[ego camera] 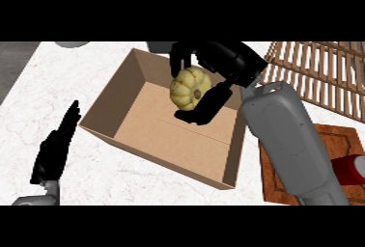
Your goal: Pick the squash from the cutting board and place it in the cardboard box
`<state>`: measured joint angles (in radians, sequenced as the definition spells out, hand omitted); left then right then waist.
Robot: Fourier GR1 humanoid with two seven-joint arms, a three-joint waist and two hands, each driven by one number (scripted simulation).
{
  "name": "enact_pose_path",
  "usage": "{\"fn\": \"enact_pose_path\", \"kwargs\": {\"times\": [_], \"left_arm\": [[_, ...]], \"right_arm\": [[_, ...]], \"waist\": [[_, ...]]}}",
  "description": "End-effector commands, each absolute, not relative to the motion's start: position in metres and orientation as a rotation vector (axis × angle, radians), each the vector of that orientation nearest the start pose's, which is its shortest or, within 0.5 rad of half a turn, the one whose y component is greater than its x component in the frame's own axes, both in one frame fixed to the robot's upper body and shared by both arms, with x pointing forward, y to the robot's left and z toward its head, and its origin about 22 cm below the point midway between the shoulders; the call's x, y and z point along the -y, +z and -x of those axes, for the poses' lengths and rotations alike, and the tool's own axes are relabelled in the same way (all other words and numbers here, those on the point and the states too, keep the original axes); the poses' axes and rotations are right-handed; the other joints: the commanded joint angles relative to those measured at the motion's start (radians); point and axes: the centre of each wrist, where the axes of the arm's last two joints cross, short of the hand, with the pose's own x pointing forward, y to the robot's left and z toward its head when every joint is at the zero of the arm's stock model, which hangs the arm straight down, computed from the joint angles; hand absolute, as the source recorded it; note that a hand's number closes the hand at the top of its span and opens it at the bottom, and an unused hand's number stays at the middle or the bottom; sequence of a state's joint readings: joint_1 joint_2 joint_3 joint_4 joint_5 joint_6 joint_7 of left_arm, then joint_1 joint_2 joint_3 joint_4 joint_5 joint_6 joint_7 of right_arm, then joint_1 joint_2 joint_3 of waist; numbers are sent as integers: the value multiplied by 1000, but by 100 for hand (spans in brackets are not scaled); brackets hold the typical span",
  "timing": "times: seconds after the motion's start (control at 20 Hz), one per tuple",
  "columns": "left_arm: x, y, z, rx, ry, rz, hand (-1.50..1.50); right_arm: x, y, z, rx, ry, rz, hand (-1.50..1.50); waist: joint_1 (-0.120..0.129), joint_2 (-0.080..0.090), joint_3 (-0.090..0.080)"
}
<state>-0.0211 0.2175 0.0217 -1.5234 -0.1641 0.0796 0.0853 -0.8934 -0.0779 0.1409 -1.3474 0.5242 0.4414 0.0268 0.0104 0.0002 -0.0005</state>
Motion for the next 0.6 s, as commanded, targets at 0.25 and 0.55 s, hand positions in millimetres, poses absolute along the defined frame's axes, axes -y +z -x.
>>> {"fn": "enact_pose_path", "kwargs": {"times": [0.25, 0.55], "left_arm": [[-280, -2, -243, 1451, -211, -376, 0], [-284, 19, -251, 1451, -241, -353, 0]], "right_arm": [[36, 148, -376, 1765, 1392, 194, 150], [16, 129, -386, 1651, 1309, 190, -150]], "waist": [[10, 3, 0], [27, 5, 0]]}}
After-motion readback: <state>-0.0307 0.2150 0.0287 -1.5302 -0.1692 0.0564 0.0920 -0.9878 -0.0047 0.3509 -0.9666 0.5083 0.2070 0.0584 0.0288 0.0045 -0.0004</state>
